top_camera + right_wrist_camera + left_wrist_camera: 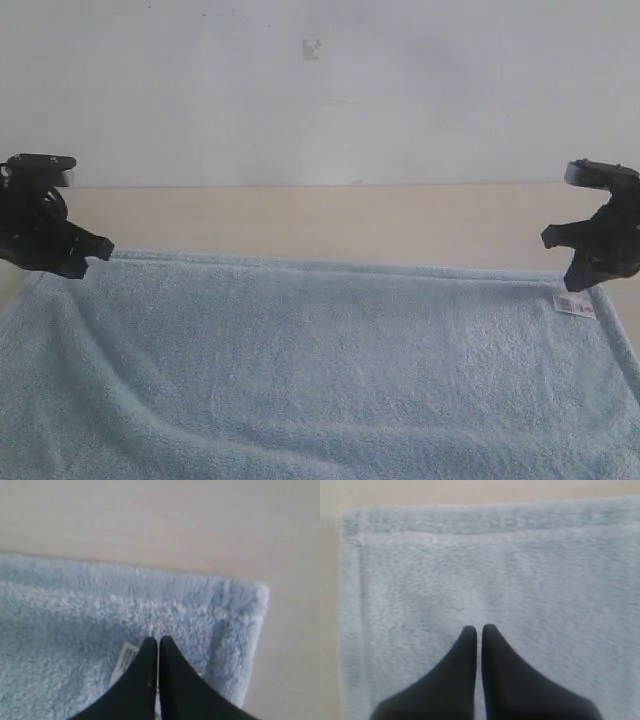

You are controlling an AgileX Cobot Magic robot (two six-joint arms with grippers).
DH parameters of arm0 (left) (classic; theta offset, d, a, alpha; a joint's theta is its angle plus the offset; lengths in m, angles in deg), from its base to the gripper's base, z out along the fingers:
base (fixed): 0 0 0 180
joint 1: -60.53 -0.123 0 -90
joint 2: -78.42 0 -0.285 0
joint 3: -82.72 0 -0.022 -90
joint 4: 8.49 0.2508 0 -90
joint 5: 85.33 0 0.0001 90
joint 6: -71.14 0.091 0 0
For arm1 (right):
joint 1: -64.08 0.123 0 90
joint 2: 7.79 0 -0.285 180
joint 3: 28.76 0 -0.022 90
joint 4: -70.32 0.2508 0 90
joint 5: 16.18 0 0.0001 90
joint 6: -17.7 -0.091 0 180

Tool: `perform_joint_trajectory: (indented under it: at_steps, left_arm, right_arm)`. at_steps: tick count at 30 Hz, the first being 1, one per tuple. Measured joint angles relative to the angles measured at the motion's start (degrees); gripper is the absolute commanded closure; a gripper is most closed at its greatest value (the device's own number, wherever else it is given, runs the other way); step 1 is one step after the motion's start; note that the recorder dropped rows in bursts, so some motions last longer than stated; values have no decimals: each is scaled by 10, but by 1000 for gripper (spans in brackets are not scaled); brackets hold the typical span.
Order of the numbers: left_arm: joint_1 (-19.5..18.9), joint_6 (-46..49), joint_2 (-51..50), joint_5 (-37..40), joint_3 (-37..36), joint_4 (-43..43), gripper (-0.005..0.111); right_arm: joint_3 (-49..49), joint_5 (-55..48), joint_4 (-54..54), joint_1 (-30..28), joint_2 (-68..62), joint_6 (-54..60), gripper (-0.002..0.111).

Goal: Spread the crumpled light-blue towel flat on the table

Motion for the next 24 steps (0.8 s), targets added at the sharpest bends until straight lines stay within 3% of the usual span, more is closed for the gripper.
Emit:
perform_joint_trajectory:
  at_steps: [3, 7, 18, 24]
  left_arm:
    - [0, 172, 4, 73, 0, -160, 103]
    - [0, 263, 4, 83, 0, -248, 103]
    - [-14, 269, -29, -6, 2, -256, 103]
    - [-14, 209, 18, -50, 15, -258, 103]
  right_arm:
    - [53, 39, -10, 0, 8, -7, 109]
    - [64, 114, -31, 2, 9, -35, 109]
    - [-77, 143, -153, 4, -74, -123, 109]
    - [-87, 125, -128, 3, -34, -118, 109]
